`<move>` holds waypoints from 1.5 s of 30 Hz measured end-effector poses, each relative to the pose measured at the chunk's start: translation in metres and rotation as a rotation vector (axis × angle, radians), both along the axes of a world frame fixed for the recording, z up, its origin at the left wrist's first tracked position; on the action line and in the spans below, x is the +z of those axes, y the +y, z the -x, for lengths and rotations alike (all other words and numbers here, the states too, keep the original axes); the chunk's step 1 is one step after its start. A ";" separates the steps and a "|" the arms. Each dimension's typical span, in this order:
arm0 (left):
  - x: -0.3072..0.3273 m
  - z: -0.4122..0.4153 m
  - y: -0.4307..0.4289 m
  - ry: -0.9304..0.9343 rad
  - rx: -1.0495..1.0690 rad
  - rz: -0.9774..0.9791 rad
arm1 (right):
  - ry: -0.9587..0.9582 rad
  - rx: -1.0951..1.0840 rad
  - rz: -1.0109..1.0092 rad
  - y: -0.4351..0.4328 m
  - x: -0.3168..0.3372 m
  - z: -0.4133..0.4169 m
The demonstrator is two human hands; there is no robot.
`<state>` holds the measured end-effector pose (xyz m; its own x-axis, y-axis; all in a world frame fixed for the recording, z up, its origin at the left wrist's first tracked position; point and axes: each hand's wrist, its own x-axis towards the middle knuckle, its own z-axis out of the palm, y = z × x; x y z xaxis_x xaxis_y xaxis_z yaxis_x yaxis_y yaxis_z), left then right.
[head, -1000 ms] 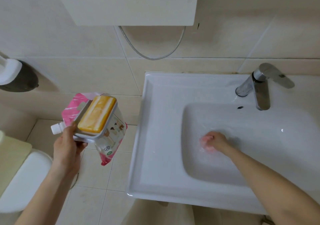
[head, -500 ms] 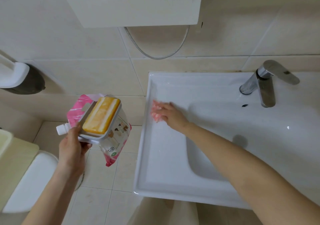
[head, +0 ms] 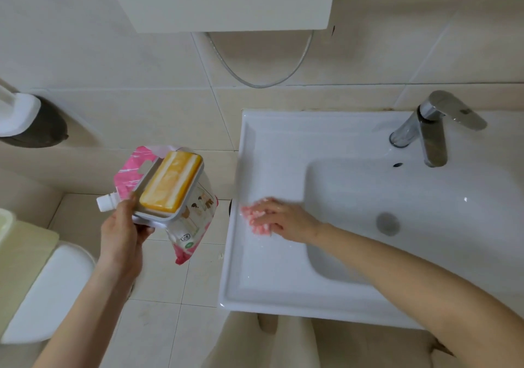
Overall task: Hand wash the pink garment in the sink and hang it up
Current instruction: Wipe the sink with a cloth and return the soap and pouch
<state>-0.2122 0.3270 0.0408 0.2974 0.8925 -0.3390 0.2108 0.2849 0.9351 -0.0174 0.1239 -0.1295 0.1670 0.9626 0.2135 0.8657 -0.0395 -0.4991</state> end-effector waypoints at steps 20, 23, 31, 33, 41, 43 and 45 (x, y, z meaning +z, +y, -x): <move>0.012 -0.052 -0.032 -0.055 -0.145 0.009 | 0.106 -0.725 0.295 -0.128 -0.041 -0.024; 0.013 -0.061 -0.040 -0.049 -0.143 0.008 | 0.069 -0.610 0.479 -0.146 -0.064 -0.031; 0.008 -0.076 -0.062 -0.033 -0.158 0.007 | 0.138 -0.703 0.440 -0.178 -0.088 -0.039; 0.007 -0.080 -0.068 -0.028 -0.157 0.006 | 0.285 -0.855 0.424 -0.179 -0.086 -0.042; -0.002 -0.093 -0.088 0.002 -0.177 -0.001 | 0.978 -0.571 0.117 -0.127 -0.010 0.004; -0.002 -0.096 -0.092 0.006 -0.179 0.002 | 0.991 -0.413 0.092 -0.116 0.004 0.023; -0.002 -0.098 -0.095 0.004 -0.190 0.004 | 0.896 -0.259 0.171 -0.111 0.009 0.036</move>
